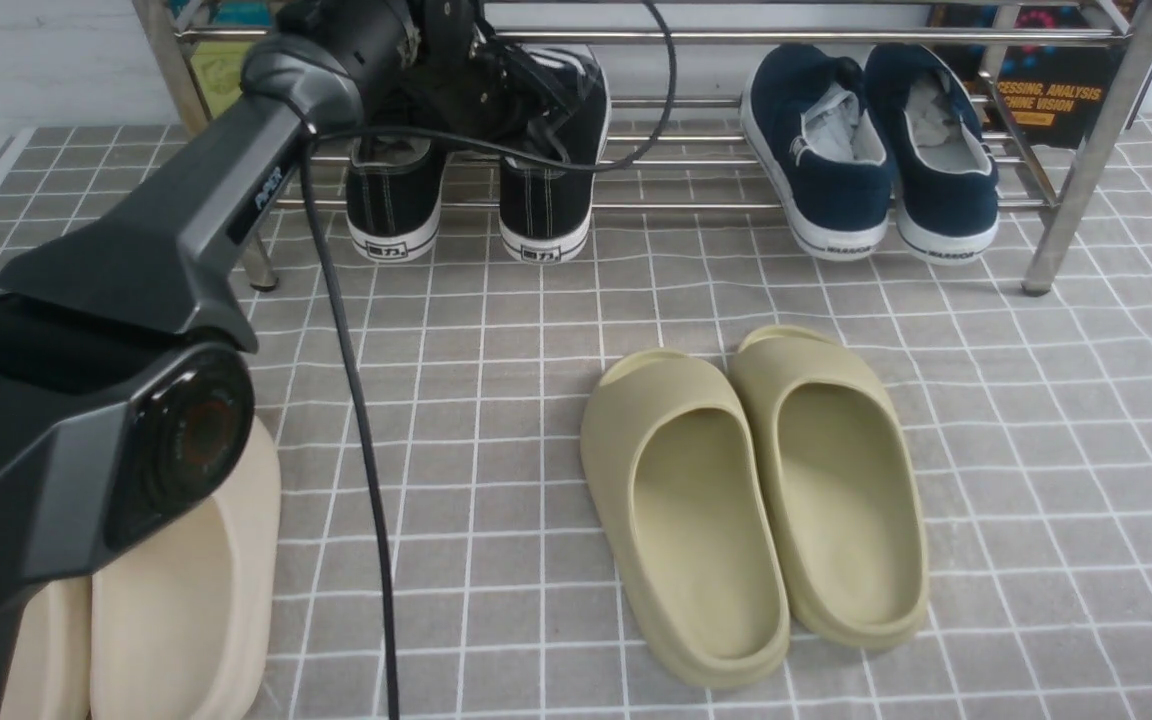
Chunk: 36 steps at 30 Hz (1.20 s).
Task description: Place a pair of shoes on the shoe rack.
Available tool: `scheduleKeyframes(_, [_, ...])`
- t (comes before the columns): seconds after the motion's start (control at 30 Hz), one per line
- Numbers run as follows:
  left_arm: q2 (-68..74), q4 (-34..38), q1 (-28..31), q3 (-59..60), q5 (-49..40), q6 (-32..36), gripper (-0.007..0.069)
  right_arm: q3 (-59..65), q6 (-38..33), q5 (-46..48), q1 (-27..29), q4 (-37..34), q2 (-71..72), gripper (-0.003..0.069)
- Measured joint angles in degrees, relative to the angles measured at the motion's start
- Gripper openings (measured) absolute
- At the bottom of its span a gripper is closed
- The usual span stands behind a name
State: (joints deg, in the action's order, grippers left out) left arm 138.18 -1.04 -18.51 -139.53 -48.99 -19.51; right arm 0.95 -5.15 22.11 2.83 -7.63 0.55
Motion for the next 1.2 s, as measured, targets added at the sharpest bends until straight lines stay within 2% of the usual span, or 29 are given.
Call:
scheduleKeyframes(0.03, [-0.4, 0.0, 0.0, 0.0, -0.3, 0.0, 0.0261, 0.0, 0.0, 0.0, 0.0, 0.0, 0.0, 0.0239])
scheduleKeyframes(0.07, [-0.7, 0.1, 0.0, 0.0, -0.9, 0.0, 0.0284, 0.0, 0.0, 0.0, 0.0, 0.0, 0.0, 0.0239])
scheduleKeyframes(0.23, [-4.4, 0.4, -0.1, 0.0, -6.1, 0.5, 0.0302, 0.0, 0.0, 0.0, 0.0, 0.0, 0.0, 0.0239])
scheduleKeyframes(0.37, [-12.2, 2.8, -0.1, 0.0, -15.6, 5.6, 0.0206, 0.0, 0.0, 0.0, 0.0, 0.0, 0.0, 0.0239])
scheduleKeyframes(0.47, [-17.6, 5.0, -0.1, 0.0, -21.4, 9.8, 0.0083, 0.0, 0.0, 0.0, 0.0, 0.0, 0.0, 0.0239])
scheduleKeyframes(0.5, [-17.9, 5.3, -0.1, 0.0, -21.7, 10.4, 0.0064, 0.0, 0.0, 0.0, 0.0, 0.0, 0.0, 0.0239])
scheduleKeyframes(0.53, [-20.7, 6.2, -0.1, 0.0, -22.6, 12.1, -0.0001, 0.0, 0.0, 0.0, 0.0, 0.0, 0.0, 0.0239])
scheduleKeyframes(0.77, [-35.4, 6.5, -0.1, 3.6, -22.7, 14.0, -0.0013, 0.0, 0.0, 0.0, 0.0, 0.0, 0.0, 0.0239])
scheduleKeyframes(0.87, [-45.6, 6.6, -0.1, 9.0, -22.7, 14.4, -0.0013, 0.0, 0.0, 0.0, 0.0, 0.0, 0.0, 0.0239])
scheduleKeyframes(1.0, [-61.4, 5.4, -0.1, 22.9, -21.3, 14.9, -0.0013, 0.0, 0.0, 0.0, 0.0, 0.0, 0.0, 0.0239])
scheduleKeyframes(1.2, [-88.7, -3.3, -0.1, 61.2, -5.9, 12.7, -0.0013, 0.0, 0.0, 0.0, 0.0, 0.0, 0.0, 0.0239])
